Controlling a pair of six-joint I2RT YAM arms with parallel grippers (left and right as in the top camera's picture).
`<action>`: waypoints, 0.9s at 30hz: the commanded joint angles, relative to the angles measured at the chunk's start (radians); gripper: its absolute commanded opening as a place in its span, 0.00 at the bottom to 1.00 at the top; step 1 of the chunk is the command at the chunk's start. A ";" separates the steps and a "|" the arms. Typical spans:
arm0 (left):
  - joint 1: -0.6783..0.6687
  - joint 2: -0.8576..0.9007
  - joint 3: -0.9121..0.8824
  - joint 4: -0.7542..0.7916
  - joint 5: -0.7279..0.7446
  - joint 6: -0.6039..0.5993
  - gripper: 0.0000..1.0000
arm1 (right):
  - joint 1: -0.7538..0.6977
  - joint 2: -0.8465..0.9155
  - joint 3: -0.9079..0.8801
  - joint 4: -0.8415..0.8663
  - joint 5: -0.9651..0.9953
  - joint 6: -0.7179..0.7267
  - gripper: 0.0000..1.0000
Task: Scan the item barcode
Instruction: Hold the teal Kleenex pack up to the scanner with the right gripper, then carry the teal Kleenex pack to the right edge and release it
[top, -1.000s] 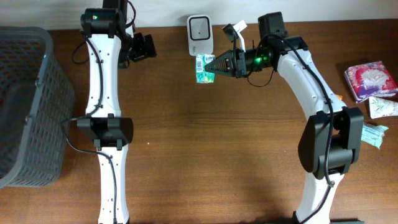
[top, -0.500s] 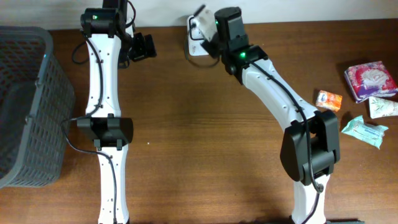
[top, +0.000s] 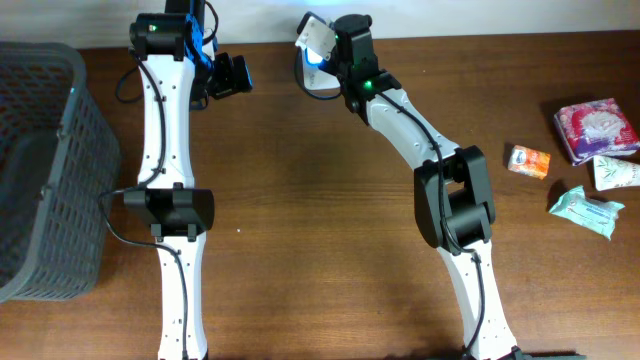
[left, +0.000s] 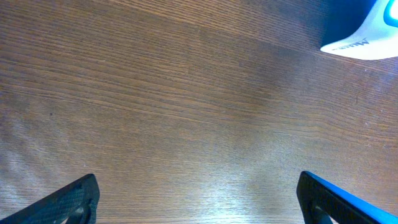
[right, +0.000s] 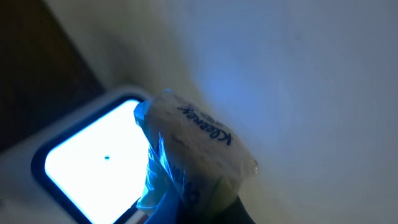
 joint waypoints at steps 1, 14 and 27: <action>-0.001 -0.011 -0.006 -0.001 -0.010 0.016 0.99 | -0.001 -0.005 0.022 -0.078 0.036 -0.127 0.04; -0.001 -0.011 -0.006 -0.001 -0.010 0.016 0.99 | -0.397 -0.209 0.074 -0.790 0.262 0.861 0.04; -0.006 -0.011 -0.006 -0.001 -0.010 0.016 0.99 | -0.767 -0.370 -0.024 -1.240 -0.232 0.861 0.99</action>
